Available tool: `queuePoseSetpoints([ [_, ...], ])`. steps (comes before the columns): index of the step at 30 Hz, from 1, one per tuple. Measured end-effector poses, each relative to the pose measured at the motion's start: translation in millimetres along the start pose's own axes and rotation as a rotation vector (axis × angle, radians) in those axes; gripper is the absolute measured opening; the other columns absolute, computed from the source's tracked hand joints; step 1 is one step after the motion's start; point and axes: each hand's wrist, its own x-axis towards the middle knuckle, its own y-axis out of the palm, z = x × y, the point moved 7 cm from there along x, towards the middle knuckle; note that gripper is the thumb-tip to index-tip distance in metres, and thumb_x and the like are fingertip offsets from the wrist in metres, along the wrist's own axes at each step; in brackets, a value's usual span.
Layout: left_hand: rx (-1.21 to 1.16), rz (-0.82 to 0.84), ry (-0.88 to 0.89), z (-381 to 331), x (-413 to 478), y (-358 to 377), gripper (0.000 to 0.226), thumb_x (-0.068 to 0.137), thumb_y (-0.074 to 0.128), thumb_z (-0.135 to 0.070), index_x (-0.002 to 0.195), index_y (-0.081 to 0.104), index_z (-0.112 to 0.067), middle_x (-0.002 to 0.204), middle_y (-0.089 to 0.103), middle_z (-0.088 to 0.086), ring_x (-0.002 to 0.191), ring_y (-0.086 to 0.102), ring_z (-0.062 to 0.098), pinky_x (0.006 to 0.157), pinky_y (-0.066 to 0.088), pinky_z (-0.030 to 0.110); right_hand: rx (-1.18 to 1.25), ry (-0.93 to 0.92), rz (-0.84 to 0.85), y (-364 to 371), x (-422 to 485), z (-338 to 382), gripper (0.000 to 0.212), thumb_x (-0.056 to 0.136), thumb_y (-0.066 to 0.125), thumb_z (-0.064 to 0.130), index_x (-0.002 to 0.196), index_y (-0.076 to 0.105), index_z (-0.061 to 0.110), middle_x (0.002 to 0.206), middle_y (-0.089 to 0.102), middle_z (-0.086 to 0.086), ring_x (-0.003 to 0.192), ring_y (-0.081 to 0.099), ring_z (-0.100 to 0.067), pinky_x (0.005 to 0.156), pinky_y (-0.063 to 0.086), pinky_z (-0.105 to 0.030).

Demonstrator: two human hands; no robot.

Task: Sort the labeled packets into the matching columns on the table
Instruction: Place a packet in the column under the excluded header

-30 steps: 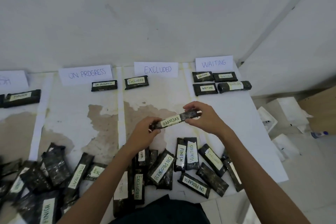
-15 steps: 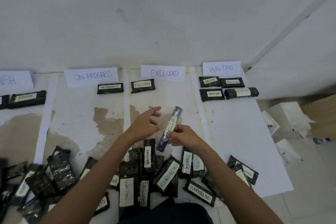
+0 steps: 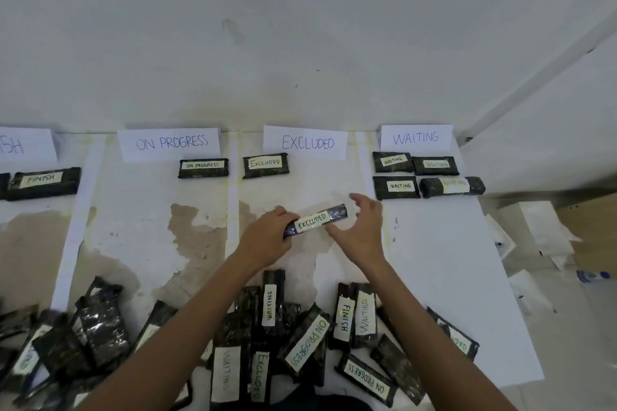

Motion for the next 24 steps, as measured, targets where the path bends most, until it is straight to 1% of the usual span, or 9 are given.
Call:
queuePoseSetpoints([
  [1,0.020,0.004,0.006,1.6,8.4,-1.6,0.043,0.083,0.057,-0.014,0.126,0.053,-0.018,0.111,0.056,0.002,0.099,0.055,0.019,0.072,0.048,0.029,-0.148,-0.165,0.034,2.1,6.3,10.9,0.065,0.069,0.079,0.021,0.127,0.050,0.018,0.122,0.039,-0.003,0.111,0.038,-0.019,0.093,0.033,-0.026],
  [3,0.059,0.014,0.022,3.1,26.4,-3.8,0.042,0.084,0.056,-0.013,0.126,0.053,-0.017,0.110,0.056,0.002,0.098,0.055,0.021,0.074,0.050,0.033,-0.425,-0.403,0.134,15.2,18.6,24.2,0.059,0.070,0.078,0.020,0.124,0.056,0.018,0.122,0.047,-0.005,0.110,0.040,-0.025,0.090,0.032,-0.032],
  [5,0.072,0.015,0.028,3.5,44.9,-5.5,0.042,0.085,0.055,-0.010,0.127,0.053,-0.015,0.112,0.056,0.004,0.099,0.054,0.023,0.075,0.049,0.036,-0.605,-0.543,0.180,27.3,34.3,28.4,0.050,0.070,0.077,0.014,0.118,0.062,0.015,0.115,0.056,-0.007,0.104,0.047,-0.031,0.085,0.036,-0.039],
  [7,0.073,0.015,0.027,5.0,62.1,-6.3,0.041,0.086,0.054,-0.009,0.127,0.054,-0.014,0.113,0.056,0.004,0.101,0.053,0.024,0.074,0.048,0.036,-0.683,-0.616,0.178,34.1,53.7,30.5,0.039,0.069,0.073,0.002,0.107,0.067,0.011,0.102,0.062,-0.010,0.091,0.055,-0.034,0.076,0.040,-0.041],
  [10,0.040,-0.016,0.028,11.5,86.9,-7.7,0.041,0.085,0.057,-0.011,0.126,0.055,-0.013,0.113,0.057,0.005,0.103,0.052,0.024,0.079,0.047,0.034,-0.721,-0.611,0.186,39.0,89.9,27.3,0.030,0.069,0.067,-0.006,0.096,0.069,0.006,0.089,0.062,-0.013,0.077,0.057,-0.036,0.066,0.041,-0.040],
  [12,0.030,-0.083,0.022,19.1,103.4,-11.9,0.045,0.082,0.061,-0.014,0.127,0.054,-0.012,0.119,0.057,0.007,0.108,0.050,0.026,0.089,0.045,0.036,-0.718,-0.586,0.188,40.5,114.5,22.3,0.031,0.064,0.067,-0.010,0.092,0.069,0.005,0.085,0.062,-0.015,0.071,0.057,-0.036,0.061,0.041,-0.037],
  [15,0.083,-0.182,-0.030,35.7,123.7,-18.9,0.051,0.079,0.063,-0.014,0.129,0.052,-0.007,0.128,0.054,0.013,0.119,0.046,0.032,0.100,0.041,0.044,-0.684,-0.525,0.208,41.4,149.7,13.2,0.034,0.064,0.066,-0.012,0.094,0.069,0.003,0.087,0.062,-0.017,0.073,0.057,-0.038,0.062,0.045,-0.039],
  [19,0.151,-0.250,-0.046,52.6,141.5,-18.9,0.053,0.073,0.064,-0.008,0.125,0.052,-0.002,0.124,0.054,0.019,0.116,0.046,0.039,0.094,0.045,0.049,-0.640,-0.480,0.246,47.4,182.2,7.5,0.034,0.073,0.063,-0.006,0.105,0.067,0.004,0.100,0.061,-0.017,0.085,0.055,-0.037,0.074,0.048,-0.044],
  [24,0.188,-0.245,-0.030,59.7,147.1,-10.4,0.052,0.073,0.062,-0.009,0.124,0.053,-0.003,0.124,0.055,0.018,0.116,0.048,0.038,0.092,0.045,0.048,-0.634,-0.477,0.266,56.6,195.1,6.1,0.032,0.073,0.066,-0.001,0.104,0.067,0.007,0.102,0.062,-0.014,0.088,0.056,-0.035,0.072,0.047,-0.042],
])
